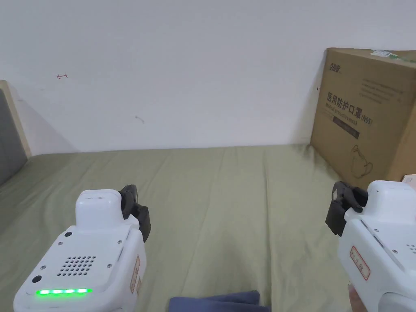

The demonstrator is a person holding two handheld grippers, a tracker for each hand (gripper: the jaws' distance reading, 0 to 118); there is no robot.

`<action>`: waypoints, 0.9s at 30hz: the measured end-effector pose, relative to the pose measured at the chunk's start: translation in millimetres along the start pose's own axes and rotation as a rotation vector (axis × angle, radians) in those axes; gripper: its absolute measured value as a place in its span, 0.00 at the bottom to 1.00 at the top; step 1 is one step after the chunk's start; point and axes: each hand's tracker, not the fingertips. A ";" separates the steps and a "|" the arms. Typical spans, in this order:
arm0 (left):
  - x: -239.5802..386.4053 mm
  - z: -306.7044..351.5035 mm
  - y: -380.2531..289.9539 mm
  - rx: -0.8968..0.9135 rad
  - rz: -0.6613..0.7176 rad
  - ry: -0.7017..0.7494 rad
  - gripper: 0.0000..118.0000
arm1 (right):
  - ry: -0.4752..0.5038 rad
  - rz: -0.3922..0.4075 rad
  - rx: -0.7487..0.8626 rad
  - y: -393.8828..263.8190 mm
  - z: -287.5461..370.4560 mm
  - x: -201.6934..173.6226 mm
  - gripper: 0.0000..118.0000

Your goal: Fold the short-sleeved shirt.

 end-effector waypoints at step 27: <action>-104.4 -67.1 -243.1 -1.042 0.930 -0.670 1.00 | 0.333 -0.167 -1.147 -212.9 -66.7 -4.5 0.00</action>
